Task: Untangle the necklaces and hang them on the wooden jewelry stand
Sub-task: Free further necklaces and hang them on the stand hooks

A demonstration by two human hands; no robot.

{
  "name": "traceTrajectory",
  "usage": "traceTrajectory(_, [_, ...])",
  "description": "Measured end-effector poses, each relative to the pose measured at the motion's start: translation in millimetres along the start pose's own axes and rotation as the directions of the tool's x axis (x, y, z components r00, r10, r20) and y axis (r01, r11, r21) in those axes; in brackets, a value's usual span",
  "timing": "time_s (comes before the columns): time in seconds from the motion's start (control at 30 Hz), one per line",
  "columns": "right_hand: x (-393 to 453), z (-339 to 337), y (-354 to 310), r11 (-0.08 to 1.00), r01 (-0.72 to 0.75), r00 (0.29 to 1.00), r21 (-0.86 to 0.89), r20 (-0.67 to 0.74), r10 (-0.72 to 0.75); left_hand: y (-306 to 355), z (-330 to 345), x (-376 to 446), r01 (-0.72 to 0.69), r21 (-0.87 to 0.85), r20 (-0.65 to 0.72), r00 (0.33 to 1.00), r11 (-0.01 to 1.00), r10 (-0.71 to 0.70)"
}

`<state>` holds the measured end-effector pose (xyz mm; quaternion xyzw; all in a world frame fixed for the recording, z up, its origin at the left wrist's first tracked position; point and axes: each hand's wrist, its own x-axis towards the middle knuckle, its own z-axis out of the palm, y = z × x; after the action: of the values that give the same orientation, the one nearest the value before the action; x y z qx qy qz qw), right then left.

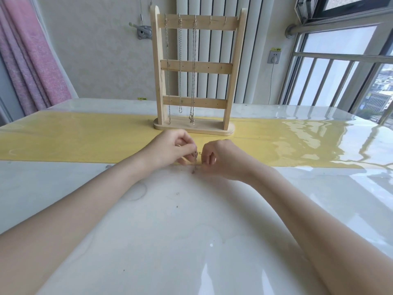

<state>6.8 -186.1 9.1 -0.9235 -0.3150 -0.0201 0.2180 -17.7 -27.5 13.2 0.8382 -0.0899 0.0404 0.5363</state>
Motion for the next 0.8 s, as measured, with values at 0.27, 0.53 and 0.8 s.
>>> traceTrajectory(0.27, [-1,-19,8,0.473,-0.139,0.968,0.87,0.019,0.249,11,-10,0,0.087,-0.518,-0.03,0.992,0.851,-0.12])
traceTrajectory(0.53, [-1,-17,6,0.541,-0.098,0.977,0.835,-0.024,0.213,11,-10,2,0.026,-0.527,-0.196,0.969,0.85,-0.151])
traceTrajectory(0.8, [1,-16,1,0.838,-0.009,0.991,0.546,-0.11,0.082,16,-6,-2,-0.091,-0.312,-0.181,0.983,0.946,0.034])
